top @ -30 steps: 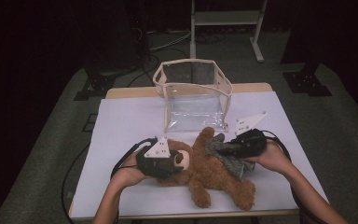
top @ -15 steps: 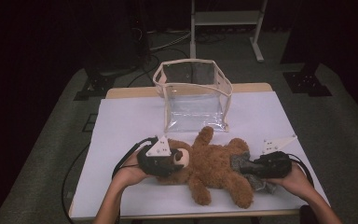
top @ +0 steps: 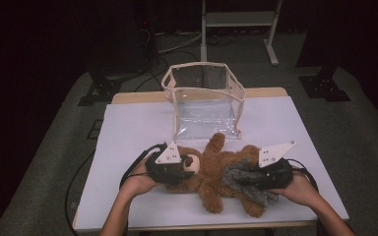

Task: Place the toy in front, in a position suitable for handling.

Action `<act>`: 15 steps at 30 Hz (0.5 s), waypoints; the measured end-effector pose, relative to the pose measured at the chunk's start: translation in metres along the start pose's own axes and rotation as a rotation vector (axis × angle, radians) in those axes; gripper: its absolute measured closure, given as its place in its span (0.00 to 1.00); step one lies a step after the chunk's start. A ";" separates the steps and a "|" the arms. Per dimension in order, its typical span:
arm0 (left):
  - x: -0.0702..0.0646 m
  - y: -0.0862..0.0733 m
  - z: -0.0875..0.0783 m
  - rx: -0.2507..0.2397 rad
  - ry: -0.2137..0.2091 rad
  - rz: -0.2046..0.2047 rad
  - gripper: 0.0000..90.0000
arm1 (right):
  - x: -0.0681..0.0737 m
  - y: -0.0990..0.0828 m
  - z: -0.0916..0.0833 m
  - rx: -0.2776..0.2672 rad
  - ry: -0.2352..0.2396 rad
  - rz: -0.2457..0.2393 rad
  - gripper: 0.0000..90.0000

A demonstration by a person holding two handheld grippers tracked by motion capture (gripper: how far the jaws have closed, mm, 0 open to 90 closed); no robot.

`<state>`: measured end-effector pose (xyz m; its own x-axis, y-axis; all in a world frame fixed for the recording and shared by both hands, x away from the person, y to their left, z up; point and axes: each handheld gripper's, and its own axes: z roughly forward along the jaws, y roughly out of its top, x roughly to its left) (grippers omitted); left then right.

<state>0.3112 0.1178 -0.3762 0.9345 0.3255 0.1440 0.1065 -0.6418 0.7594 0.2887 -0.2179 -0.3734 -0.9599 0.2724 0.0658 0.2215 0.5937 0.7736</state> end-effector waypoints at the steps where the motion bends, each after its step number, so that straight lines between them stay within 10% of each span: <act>1: 0.000 0.000 0.000 0.001 0.003 0.000 0.51 | -0.001 -0.004 -0.001 -0.005 -0.001 0.012 0.83; 8: 0.002 0.001 0.001 -0.007 0.003 -0.015 0.51 | -0.006 -0.032 -0.018 -0.013 -0.030 0.088 0.83; 15: 0.002 0.002 0.003 -0.006 0.009 -0.020 0.51 | 0.005 0.017 -0.007 0.013 -0.011 -0.048 0.82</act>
<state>0.3139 0.1148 -0.3763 0.9290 0.3449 0.1344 0.1235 -0.6310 0.7659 0.2867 -0.2116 -0.3556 -0.9677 0.2513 0.0221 0.1775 0.6157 0.7677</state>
